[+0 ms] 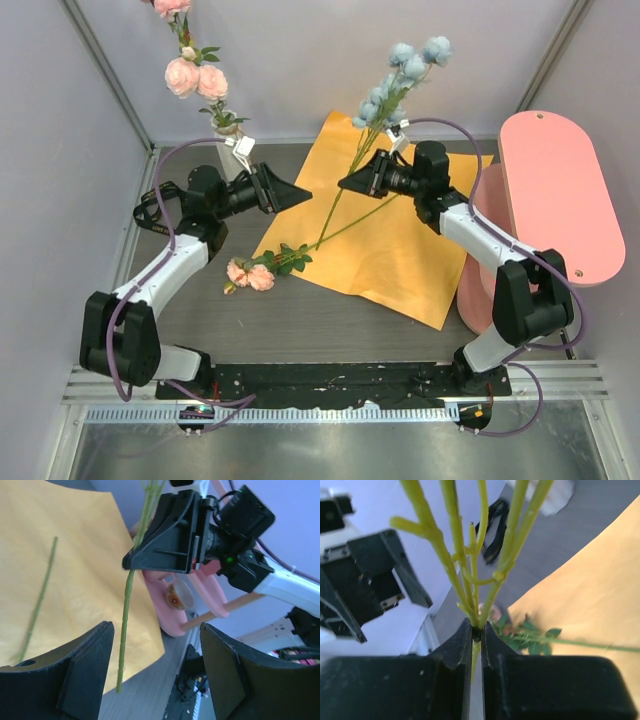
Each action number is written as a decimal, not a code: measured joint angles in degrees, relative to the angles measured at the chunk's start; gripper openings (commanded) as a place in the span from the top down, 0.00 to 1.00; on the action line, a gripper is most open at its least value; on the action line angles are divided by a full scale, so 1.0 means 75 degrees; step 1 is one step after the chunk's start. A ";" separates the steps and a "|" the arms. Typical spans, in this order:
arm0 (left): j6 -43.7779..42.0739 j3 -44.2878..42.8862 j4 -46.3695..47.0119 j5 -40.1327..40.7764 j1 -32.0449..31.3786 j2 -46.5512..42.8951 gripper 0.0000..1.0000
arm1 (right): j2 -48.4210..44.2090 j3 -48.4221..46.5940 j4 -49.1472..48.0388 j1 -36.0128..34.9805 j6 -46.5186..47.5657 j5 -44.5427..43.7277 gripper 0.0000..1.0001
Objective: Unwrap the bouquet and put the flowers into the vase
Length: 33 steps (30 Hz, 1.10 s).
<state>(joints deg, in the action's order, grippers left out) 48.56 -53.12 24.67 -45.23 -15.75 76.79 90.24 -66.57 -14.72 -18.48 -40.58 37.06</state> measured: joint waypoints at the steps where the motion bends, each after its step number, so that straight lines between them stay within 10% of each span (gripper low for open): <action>1: 0.0187 0.0000 0.0230 -0.0216 -0.0047 0.0146 0.33 | -0.0003 0.0114 -0.0006 0.0023 -0.0026 0.0431 0.99; 13: 0.1559 -0.0134 0.2063 -0.1912 -0.0557 0.0933 0.49 | -0.0463 0.0251 0.1384 -0.0026 0.0851 0.3328 0.99; 33: 0.2337 -0.0146 0.3092 -0.2404 -0.0761 0.1329 0.49 | -0.0329 -0.0099 0.3005 -0.1250 0.2055 0.3946 0.99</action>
<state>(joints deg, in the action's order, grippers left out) 66.08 -54.22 47.86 -63.26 -21.45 86.76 87.77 -67.31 7.81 -27.86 -25.17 66.65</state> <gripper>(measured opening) 0.505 0.124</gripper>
